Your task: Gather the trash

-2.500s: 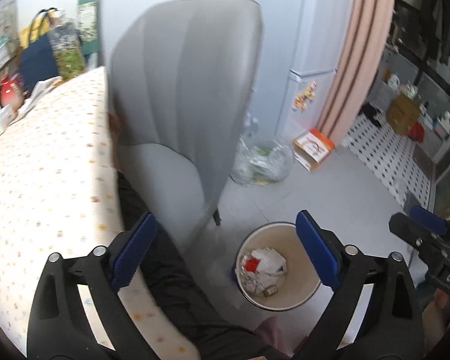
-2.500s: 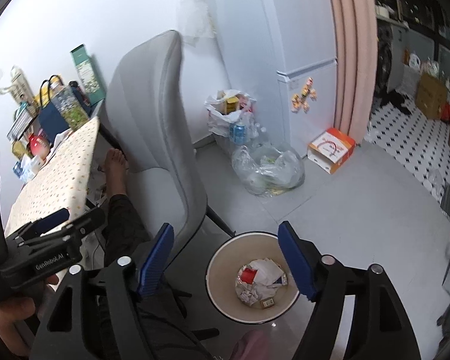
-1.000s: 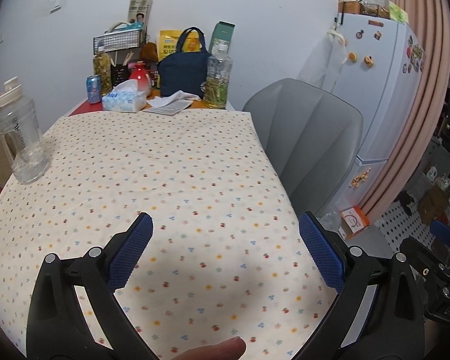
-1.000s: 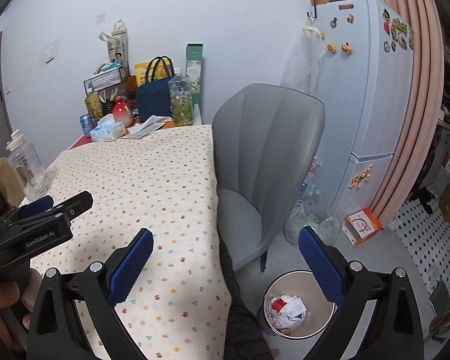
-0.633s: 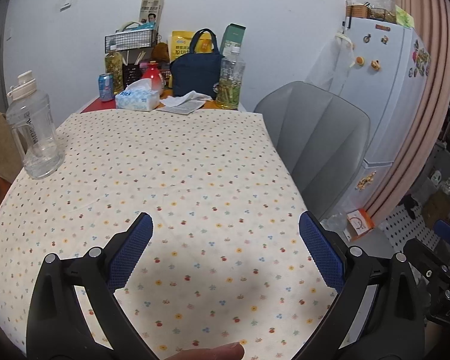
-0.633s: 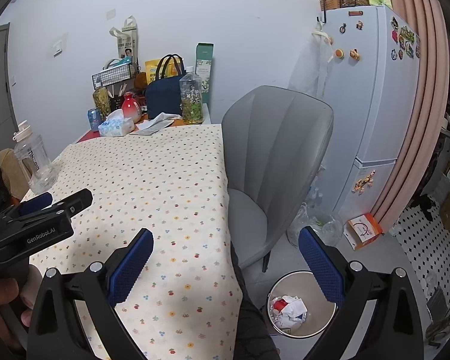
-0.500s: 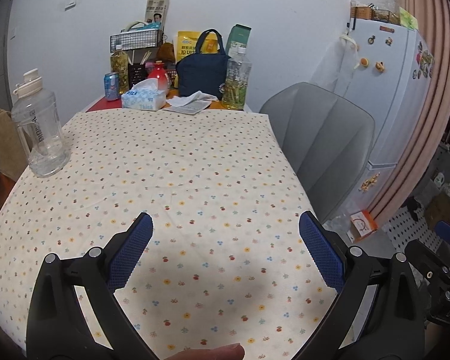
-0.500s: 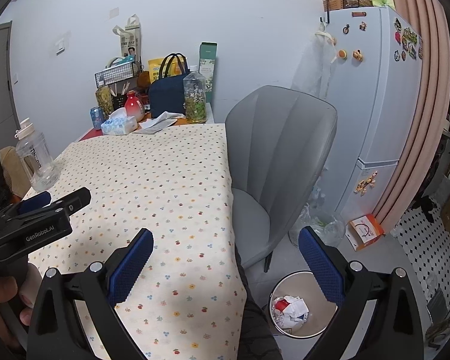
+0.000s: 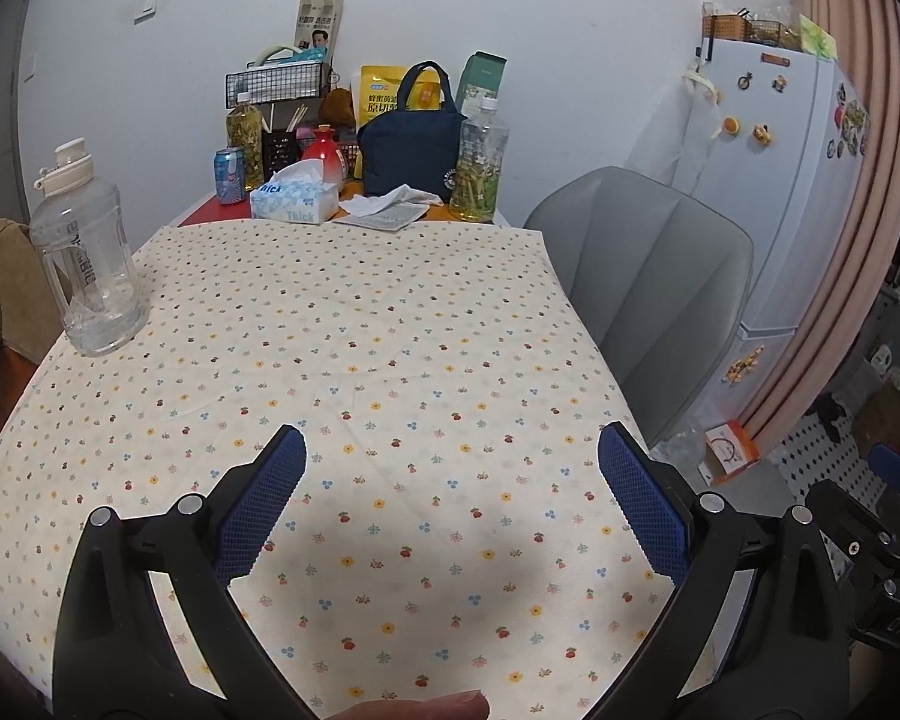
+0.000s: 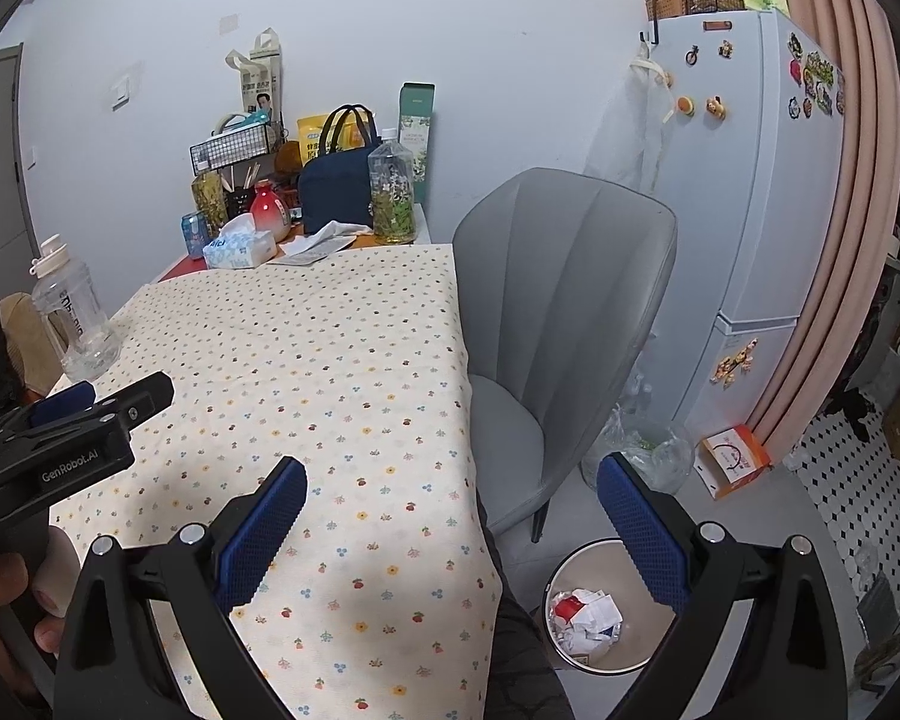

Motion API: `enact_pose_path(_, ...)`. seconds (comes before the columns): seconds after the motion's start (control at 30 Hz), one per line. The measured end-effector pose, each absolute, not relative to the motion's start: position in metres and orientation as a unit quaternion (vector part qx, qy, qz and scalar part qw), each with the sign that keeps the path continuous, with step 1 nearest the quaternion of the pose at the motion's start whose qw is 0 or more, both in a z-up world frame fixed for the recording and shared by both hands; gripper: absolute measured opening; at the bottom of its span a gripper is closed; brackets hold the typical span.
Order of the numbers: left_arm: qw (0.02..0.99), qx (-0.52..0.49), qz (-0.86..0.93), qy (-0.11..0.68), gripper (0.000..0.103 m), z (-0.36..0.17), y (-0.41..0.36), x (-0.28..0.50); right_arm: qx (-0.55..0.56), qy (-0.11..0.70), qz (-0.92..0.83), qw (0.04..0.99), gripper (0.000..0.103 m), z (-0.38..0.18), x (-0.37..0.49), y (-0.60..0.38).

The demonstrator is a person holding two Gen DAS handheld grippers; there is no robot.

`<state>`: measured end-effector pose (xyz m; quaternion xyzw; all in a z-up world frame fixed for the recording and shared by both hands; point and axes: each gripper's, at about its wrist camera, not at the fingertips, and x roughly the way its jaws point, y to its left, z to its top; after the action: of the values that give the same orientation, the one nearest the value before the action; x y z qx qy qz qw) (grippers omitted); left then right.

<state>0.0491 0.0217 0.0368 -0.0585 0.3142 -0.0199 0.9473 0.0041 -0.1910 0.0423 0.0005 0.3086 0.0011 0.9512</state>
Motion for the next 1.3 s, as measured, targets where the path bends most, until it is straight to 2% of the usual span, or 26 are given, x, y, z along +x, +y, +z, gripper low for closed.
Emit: enact_pose_path(1.3,0.950,-0.049,-0.027,0.307,0.097,0.042,0.010,0.043,0.006,0.293,-0.010,0.956,0.095,0.049,-0.006,-0.202)
